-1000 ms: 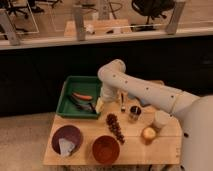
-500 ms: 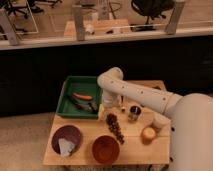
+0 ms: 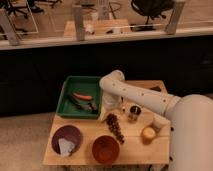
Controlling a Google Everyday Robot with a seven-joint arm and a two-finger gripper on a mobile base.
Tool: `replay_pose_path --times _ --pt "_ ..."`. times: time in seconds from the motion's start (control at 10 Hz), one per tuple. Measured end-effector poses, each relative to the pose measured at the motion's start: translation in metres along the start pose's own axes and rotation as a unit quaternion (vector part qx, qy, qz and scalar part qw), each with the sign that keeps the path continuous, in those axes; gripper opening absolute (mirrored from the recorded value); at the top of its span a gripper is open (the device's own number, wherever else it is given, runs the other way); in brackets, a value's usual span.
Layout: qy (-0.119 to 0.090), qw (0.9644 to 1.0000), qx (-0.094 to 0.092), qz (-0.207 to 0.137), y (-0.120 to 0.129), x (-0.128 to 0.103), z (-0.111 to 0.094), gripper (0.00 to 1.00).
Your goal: Place grapes in metal cup
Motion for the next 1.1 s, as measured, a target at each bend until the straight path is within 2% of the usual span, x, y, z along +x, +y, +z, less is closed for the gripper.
replay_pose_path --times 0.2,0.3,0.6,1.1 --pt "-0.005 1.0 0.0 0.002 0.002 -0.002 0.009 0.8" --pt "-0.007 1.0 0.0 0.004 0.003 -0.003 0.013 0.76" --pt "-0.009 0.9999 0.011 0.006 0.001 -0.004 0.015 0.5" --pt "-0.004 0.9997 0.023 -0.002 -0.003 -0.003 -0.001 0.48"
